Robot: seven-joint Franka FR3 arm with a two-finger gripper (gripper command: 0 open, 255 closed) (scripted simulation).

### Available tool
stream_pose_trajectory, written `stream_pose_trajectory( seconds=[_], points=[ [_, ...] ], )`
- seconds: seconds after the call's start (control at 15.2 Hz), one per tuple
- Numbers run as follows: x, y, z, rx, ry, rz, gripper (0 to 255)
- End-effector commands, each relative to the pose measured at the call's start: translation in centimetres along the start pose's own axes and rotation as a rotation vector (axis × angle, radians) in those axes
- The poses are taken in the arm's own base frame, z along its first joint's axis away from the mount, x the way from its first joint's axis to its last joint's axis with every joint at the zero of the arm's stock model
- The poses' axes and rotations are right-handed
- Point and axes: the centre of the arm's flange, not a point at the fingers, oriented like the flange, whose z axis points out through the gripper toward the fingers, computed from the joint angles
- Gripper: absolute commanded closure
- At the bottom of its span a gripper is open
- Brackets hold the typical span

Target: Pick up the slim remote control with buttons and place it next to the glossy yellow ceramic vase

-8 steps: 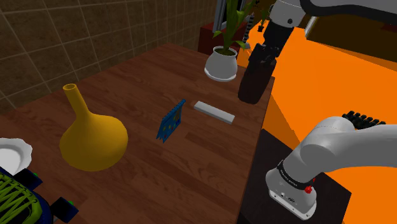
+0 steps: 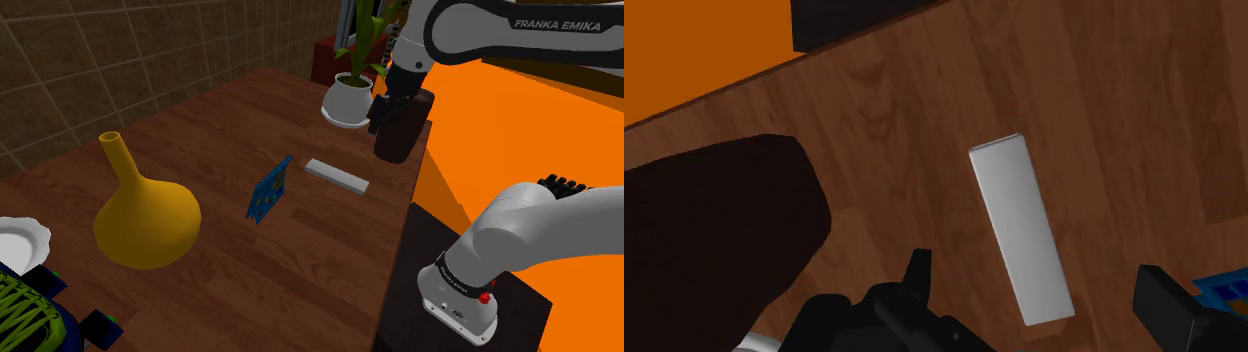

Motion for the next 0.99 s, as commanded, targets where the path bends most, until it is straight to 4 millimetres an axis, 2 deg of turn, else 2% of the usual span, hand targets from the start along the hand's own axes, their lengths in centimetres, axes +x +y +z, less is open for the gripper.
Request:
stream_pose_trajectory(
  seconds=[0.0,0.79,0.92],
  points=[
    [1.3,-0.2,2.6,0.003,-0.008,-0.026,0],
    [7.8,-3.0,17.1,0.019,-0.059,-0.176,0],
    [8.1,-3.2,18.5,0.020,-0.062,-0.185,0]
  ],
)
